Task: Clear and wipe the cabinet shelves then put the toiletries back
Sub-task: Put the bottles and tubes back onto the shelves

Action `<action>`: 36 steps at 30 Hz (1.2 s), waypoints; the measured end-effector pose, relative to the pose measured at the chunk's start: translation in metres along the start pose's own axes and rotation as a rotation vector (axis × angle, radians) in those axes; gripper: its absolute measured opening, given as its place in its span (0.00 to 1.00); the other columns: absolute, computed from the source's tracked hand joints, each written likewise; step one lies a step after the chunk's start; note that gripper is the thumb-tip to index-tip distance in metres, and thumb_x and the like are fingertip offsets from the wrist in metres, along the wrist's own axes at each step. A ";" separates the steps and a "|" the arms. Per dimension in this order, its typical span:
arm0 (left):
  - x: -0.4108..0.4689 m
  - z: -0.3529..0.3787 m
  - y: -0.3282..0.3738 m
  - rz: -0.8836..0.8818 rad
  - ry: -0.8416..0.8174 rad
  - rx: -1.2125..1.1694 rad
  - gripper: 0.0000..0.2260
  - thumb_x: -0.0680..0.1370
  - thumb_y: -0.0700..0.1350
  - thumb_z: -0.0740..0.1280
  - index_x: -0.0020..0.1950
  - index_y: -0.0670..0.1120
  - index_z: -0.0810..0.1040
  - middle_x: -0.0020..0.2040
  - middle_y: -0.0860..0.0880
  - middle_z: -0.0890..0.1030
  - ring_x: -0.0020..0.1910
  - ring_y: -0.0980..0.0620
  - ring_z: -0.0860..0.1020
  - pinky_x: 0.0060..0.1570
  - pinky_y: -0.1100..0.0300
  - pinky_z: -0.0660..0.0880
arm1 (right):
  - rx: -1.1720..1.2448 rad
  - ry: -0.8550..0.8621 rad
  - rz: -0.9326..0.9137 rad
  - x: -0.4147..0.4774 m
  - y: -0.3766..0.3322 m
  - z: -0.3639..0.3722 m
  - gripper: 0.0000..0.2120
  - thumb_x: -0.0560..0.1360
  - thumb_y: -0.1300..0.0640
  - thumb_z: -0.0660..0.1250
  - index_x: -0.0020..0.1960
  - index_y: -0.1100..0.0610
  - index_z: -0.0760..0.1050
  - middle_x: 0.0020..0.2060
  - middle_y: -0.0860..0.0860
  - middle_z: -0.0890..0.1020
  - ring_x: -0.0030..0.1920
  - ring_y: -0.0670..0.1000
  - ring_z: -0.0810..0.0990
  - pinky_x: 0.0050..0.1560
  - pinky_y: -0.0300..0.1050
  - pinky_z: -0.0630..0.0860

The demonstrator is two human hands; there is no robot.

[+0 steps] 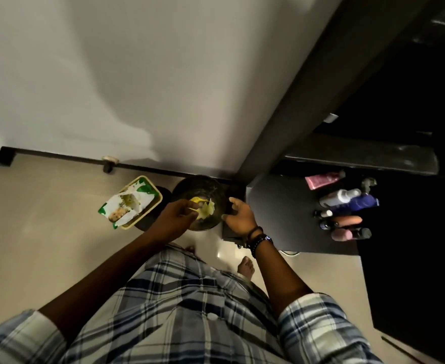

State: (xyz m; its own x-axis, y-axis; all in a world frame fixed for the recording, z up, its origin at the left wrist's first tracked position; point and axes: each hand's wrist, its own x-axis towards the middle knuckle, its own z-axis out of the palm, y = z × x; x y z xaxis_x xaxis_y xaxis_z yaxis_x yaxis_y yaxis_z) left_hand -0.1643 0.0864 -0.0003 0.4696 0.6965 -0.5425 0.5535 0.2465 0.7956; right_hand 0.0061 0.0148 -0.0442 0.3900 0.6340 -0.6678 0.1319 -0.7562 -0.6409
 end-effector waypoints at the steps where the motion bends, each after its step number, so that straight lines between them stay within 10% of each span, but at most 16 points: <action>1: 0.003 0.008 0.004 0.016 -0.023 0.007 0.07 0.77 0.37 0.66 0.54 0.42 0.77 0.43 0.47 0.79 0.43 0.52 0.78 0.36 0.69 0.74 | 0.027 0.023 0.000 -0.005 0.005 -0.007 0.29 0.73 0.67 0.67 0.72 0.61 0.64 0.69 0.57 0.70 0.69 0.54 0.69 0.58 0.35 0.67; 5: 0.013 0.049 0.030 0.078 -0.117 0.031 0.07 0.76 0.35 0.67 0.53 0.42 0.78 0.47 0.44 0.79 0.47 0.48 0.78 0.47 0.55 0.76 | 0.100 0.155 -0.033 -0.022 0.025 -0.045 0.28 0.73 0.66 0.68 0.71 0.61 0.65 0.64 0.51 0.73 0.65 0.49 0.71 0.53 0.27 0.64; 11: 0.033 0.120 0.056 0.254 -0.222 0.166 0.10 0.74 0.33 0.67 0.55 0.32 0.76 0.43 0.55 0.81 0.39 0.68 0.78 0.42 0.71 0.74 | 0.219 0.444 -0.054 -0.042 0.058 -0.115 0.27 0.72 0.65 0.70 0.69 0.63 0.67 0.62 0.56 0.76 0.62 0.54 0.75 0.61 0.44 0.73; 15: 0.031 0.170 0.094 0.323 -0.253 0.249 0.12 0.75 0.36 0.66 0.59 0.39 0.77 0.54 0.43 0.80 0.51 0.50 0.79 0.52 0.59 0.75 | 0.301 0.628 -0.094 -0.056 0.076 -0.169 0.19 0.72 0.69 0.68 0.63 0.65 0.71 0.50 0.56 0.77 0.50 0.51 0.76 0.46 0.26 0.73; 18: 0.035 0.207 0.116 0.426 -0.234 0.293 0.20 0.71 0.51 0.66 0.57 0.40 0.78 0.50 0.43 0.82 0.48 0.42 0.81 0.50 0.53 0.76 | 0.214 0.810 -0.096 -0.058 0.091 -0.207 0.15 0.71 0.64 0.70 0.58 0.61 0.76 0.44 0.58 0.82 0.45 0.57 0.81 0.52 0.43 0.79; 21: 0.047 0.244 0.132 0.476 -0.219 0.307 0.21 0.68 0.50 0.66 0.57 0.40 0.78 0.49 0.45 0.81 0.47 0.43 0.80 0.49 0.62 0.73 | 0.119 0.916 -0.096 -0.062 0.100 -0.240 0.17 0.72 0.62 0.70 0.60 0.59 0.76 0.53 0.56 0.80 0.51 0.54 0.81 0.52 0.39 0.75; 30: 0.096 0.330 0.173 0.634 -0.159 0.632 0.26 0.73 0.43 0.69 0.70 0.45 0.69 0.65 0.44 0.74 0.62 0.43 0.74 0.61 0.57 0.66 | -0.221 0.652 -0.082 -0.034 0.120 -0.299 0.27 0.71 0.61 0.71 0.69 0.55 0.70 0.63 0.56 0.74 0.61 0.56 0.75 0.63 0.44 0.70; 36: 0.104 0.354 0.181 0.596 -0.179 0.893 0.11 0.76 0.42 0.64 0.57 0.43 0.78 0.56 0.44 0.80 0.56 0.43 0.77 0.52 0.56 0.69 | -0.326 0.563 -0.064 -0.015 0.126 -0.308 0.19 0.71 0.64 0.69 0.62 0.56 0.74 0.57 0.58 0.79 0.57 0.59 0.78 0.57 0.48 0.75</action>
State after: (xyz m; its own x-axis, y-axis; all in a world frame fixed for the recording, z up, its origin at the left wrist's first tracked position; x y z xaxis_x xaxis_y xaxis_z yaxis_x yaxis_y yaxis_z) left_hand 0.2284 -0.0357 -0.0080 0.8817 0.4158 -0.2230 0.4696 -0.7275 0.5002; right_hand 0.2970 -0.1398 0.0019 0.7780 0.5649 -0.2751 0.4057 -0.7860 -0.4666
